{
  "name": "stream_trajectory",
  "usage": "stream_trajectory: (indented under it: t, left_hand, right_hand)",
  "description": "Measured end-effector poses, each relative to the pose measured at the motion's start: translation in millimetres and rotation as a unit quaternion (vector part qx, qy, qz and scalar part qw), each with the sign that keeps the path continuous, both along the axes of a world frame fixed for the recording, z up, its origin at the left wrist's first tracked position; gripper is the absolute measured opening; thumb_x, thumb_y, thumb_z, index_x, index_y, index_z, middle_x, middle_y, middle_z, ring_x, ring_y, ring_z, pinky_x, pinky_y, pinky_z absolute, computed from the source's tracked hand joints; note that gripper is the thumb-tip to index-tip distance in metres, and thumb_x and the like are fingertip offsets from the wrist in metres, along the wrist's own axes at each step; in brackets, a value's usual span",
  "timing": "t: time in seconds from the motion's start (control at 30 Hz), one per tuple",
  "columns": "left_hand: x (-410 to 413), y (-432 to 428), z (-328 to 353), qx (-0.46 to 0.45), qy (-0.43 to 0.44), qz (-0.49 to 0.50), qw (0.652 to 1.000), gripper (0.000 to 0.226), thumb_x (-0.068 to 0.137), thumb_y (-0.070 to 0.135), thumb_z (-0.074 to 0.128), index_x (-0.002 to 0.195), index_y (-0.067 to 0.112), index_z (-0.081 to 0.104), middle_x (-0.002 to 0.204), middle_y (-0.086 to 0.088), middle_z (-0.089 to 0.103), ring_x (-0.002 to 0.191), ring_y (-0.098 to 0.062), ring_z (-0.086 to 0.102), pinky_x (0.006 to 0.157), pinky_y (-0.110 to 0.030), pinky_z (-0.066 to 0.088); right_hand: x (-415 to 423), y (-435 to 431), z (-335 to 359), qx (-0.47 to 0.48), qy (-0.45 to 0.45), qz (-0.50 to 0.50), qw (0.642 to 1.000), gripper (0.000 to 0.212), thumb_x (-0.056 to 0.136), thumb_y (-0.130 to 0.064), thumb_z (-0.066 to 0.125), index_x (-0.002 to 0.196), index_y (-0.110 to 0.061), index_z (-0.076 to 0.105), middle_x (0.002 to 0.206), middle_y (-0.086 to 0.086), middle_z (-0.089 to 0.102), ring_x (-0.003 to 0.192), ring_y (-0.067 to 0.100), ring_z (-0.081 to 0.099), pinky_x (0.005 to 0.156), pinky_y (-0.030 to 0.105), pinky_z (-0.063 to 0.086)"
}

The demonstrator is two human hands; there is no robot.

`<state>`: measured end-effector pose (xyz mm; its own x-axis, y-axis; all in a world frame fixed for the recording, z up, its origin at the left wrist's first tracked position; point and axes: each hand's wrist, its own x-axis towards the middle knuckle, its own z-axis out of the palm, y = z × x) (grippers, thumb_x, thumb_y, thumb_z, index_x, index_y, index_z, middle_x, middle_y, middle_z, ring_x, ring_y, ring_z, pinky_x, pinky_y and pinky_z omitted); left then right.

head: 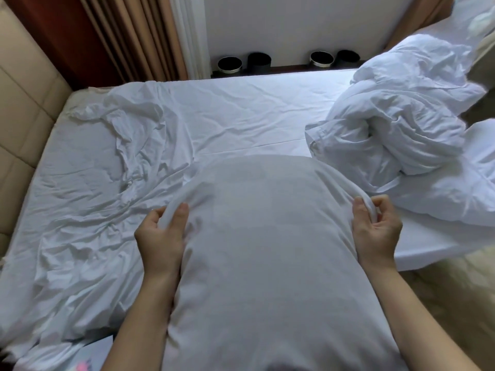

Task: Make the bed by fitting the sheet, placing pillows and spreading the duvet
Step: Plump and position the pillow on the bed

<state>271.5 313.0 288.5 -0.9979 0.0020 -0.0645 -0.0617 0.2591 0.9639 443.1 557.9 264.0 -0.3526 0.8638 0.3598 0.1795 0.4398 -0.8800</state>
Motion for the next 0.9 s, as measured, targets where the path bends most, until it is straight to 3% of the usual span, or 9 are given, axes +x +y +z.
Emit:
stream_trajectory:
  t: [0.1,0.17,0.27,0.4,0.63,0.8,0.9]
  left_hand:
    - [-2.3,22.4,4.5,-0.003,0.012,0.004,1.0,0.019,0.085,0.027,0.066,0.086,0.008,0.063,0.072,0.004,0.06,0.065,-0.008,0.053,0.056,-0.011,0.042]
    - [-4.7,41.5,10.0,-0.001,0.019,0.018,1.0,0.021,0.085,0.028,0.066,0.086,0.007,0.063,0.071,0.002,0.058,0.064,-0.011,0.052,0.057,-0.015,0.042]
    - [-11.1,81.2,20.7,-0.009,0.038,0.041,0.998,0.023,0.086,0.028,0.066,0.088,0.006,0.062,0.076,-0.004,0.059,0.07,-0.016,0.053,0.062,-0.021,0.043]
    - [-13.3,146.5,36.4,-0.03,0.08,0.081,0.993,0.03,0.087,0.029,0.065,0.097,0.001,0.064,0.09,-0.009,0.061,0.085,-0.02,0.055,0.077,-0.029,0.041]
    - [-4.3,237.6,63.2,-0.011,0.114,0.164,0.98,0.034,0.088,0.03,0.063,0.095,-0.003,0.064,0.084,-0.01,0.058,0.081,-0.019,0.052,0.075,-0.028,0.039]
    - [-3.5,279.4,93.0,-0.004,0.173,0.195,0.965,0.027,0.089,0.029,0.062,0.093,0.003,0.063,0.085,-0.009,0.06,0.08,-0.018,0.053,0.063,-0.018,0.04]
    - [-16.2,300.0,110.2,0.009,0.2,0.197,0.96,0.033,0.088,0.033,0.063,0.094,0.001,0.063,0.088,-0.009,0.061,0.081,-0.018,0.054,0.069,-0.026,0.042]
  right_hand:
    - [-5.1,24.9,2.7,0.0,0.009,0.016,1.0,0.029,0.091,-0.015,0.057,0.067,-0.014,0.039,0.053,-0.019,0.044,0.048,-0.002,0.038,0.05,0.007,0.031]
    - [-13.6,48.4,8.2,0.007,0.012,0.028,1.0,0.029,0.091,-0.014,0.057,0.067,-0.012,0.04,0.051,-0.015,0.041,0.047,-0.001,0.038,0.049,0.008,0.03]
    - [-29.4,93.9,21.2,0.017,0.024,0.038,0.999,0.03,0.089,-0.021,0.056,0.065,-0.016,0.038,0.053,-0.006,0.032,0.045,0.002,0.034,0.047,0.011,0.029]
    - [-50.5,167.1,38.8,0.033,0.047,0.072,0.996,0.035,0.087,-0.021,0.054,0.062,-0.026,0.03,0.049,-0.009,0.029,0.045,0.0,0.031,0.048,0.011,0.027]
    - [-83.7,274.5,89.5,0.101,0.098,0.149,0.979,0.034,0.088,-0.003,0.058,0.065,-0.01,0.034,0.055,-0.008,0.02,0.046,-0.001,0.028,0.048,0.009,0.026]
    - [-106.4,325.0,110.8,0.12,0.12,0.165,0.972,0.033,0.089,-0.004,0.058,0.065,-0.008,0.036,0.057,-0.004,0.023,0.05,0.002,0.027,0.051,0.012,0.027]
    - [-123.3,345.3,124.4,0.123,0.129,0.167,0.97,0.037,0.09,-0.008,0.057,0.065,-0.017,0.032,0.057,-0.005,0.025,0.052,0.004,0.025,0.051,0.015,0.027]
